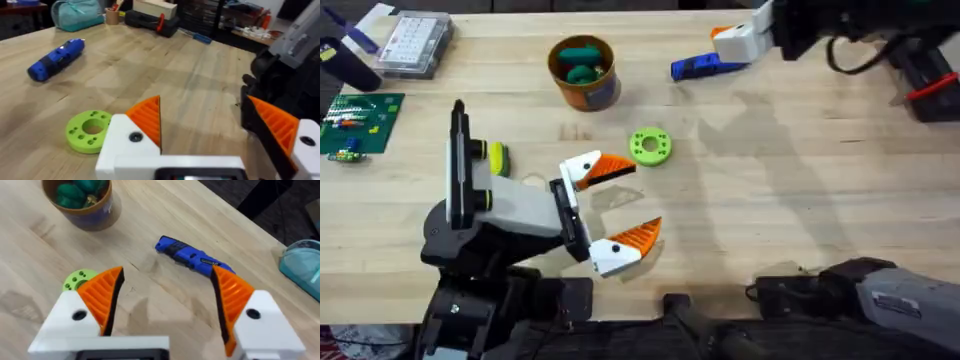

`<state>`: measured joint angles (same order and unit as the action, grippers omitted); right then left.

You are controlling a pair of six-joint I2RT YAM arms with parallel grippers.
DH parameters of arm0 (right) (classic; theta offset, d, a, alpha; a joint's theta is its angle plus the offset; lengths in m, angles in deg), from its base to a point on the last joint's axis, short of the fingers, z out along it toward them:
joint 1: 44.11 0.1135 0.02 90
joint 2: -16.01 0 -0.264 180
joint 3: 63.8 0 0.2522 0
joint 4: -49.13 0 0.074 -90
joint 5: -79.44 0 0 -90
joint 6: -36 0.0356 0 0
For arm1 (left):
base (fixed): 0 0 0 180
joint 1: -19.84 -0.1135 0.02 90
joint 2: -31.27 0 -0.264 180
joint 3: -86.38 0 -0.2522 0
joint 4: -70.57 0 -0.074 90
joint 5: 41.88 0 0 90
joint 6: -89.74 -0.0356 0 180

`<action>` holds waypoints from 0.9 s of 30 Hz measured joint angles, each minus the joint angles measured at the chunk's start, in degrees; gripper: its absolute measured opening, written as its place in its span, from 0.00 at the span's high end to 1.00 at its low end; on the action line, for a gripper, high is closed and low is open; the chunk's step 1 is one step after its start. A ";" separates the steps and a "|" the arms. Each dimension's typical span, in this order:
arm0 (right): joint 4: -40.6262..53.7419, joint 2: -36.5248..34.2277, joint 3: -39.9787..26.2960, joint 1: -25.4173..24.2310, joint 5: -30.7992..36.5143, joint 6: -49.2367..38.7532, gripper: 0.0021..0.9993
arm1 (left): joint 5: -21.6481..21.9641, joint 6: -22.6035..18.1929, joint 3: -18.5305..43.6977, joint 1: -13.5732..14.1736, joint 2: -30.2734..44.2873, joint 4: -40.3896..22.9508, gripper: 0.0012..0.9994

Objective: Pick up the gripper from the table and insert it into the empty holder that is missing its gripper. Then pick up a screw, insert it into the mounting hole, and use the screwdriver to tighten it. Finally, clean up the table by picking up the vegetable and placing it into the bucket.

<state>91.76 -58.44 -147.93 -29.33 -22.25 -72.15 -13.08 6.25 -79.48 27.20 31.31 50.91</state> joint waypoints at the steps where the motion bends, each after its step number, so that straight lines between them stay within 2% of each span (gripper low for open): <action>1: 0.73 1.16 0.00 0.00 0.01 0.42 0.00 | 0.72 0.19 0.00 0.00 0.00 0.09 0.01; 3: 1.61 3.32 0.02 0.00 0.04 1.09 0.00 | 2.85 0.91 0.25 0.00 0.00 -0.12 0.01; 5: 1.84 5.35 0.02 0.00 0.04 1.50 0.00 | 5.95 1.38 1.91 -0.01 0.00 -3.06 0.01; 9: 1.90 8.49 0.02 0.00 0.04 1.90 0.00 | 14.07 2.43 8.04 0.00 0.29 -16.82 0.01; 14: 1.98 10.51 0.02 0.00 0.04 3.45 0.00 | 23.84 2.76 20.93 -0.01 5.64 -32.78 0.01; 21: 3.18 11.44 0.02 -0.01 0.03 9.49 0.00 | 37.68 1.32 43.01 -0.01 23.71 -50.22 0.01; 27: 13.73 11.46 -1.58 -0.02 0.03 11.85 0.00 | 49.27 0.82 61.40 -0.01 44.61 -67.27 0.01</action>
<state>105.49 -46.98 -149.51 -29.35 -22.22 -60.30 36.19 7.07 -18.08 27.19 75.91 -16.36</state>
